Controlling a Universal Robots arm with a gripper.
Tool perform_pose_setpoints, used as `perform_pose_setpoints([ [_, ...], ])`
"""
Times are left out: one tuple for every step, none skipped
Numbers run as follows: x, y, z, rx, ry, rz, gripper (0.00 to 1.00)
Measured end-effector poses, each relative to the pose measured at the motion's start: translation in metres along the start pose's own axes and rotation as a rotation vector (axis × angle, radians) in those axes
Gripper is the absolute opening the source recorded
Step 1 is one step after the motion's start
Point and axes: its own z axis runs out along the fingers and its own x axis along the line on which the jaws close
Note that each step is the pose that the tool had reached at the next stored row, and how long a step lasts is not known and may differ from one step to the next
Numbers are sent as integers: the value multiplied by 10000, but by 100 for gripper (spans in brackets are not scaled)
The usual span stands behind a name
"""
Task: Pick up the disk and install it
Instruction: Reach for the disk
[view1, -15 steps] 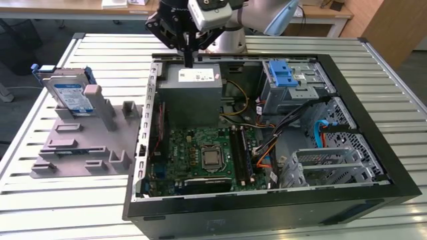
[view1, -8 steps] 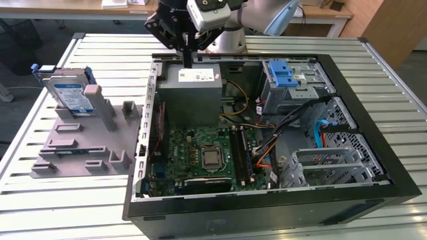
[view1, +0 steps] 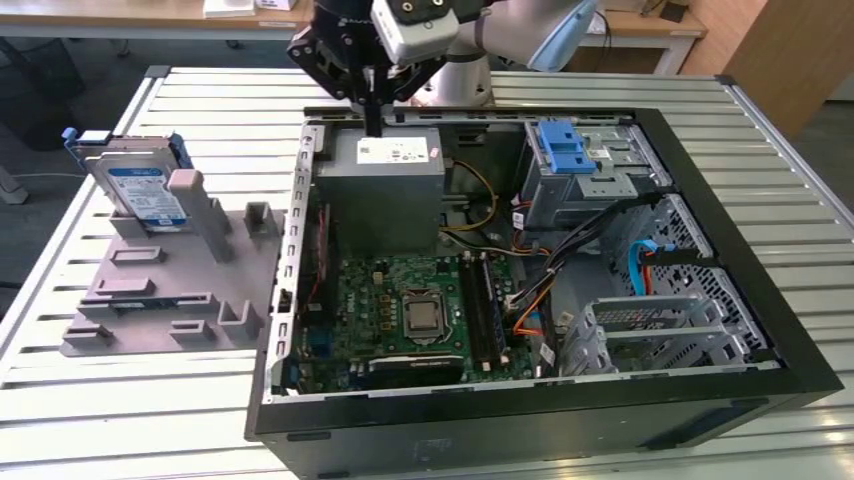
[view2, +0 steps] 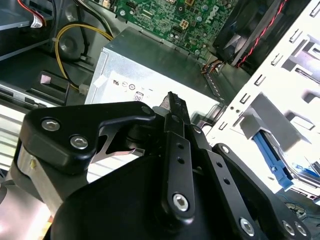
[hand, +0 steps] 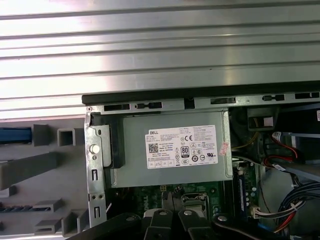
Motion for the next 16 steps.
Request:
perform_pose_setpoints([
  [1, 0, 1, 0, 3, -1, 11],
  [2, 0, 2, 1, 6, 0, 11],
  [4, 0, 3, 1, 9, 0, 11],
  [5, -1, 5, 0, 11, 0, 11],
  [7, -1, 6, 1, 13, 0, 11],
  [8, -1, 7, 1, 14, 1, 11],
  [10, -1, 8, 1, 17, 1, 11],
  [13, -2, 14, 1, 22, 0, 11],
  [13, -2, 26, 1, 23, 1, 11],
  [13, -2, 27, 2, 24, 1, 11],
  [13, -2, 28, 1, 25, 1, 11],
  [14, -2, 30, 1, 24, 1, 11],
  [14, -3, 31, 1, 24, 0, 11],
  [14, -3, 32, 1, 25, 0, 11],
  [16, -3, 33, 2, 25, 1, 11],
  [19, -3, 33, 2, 25, 1, 11],
])
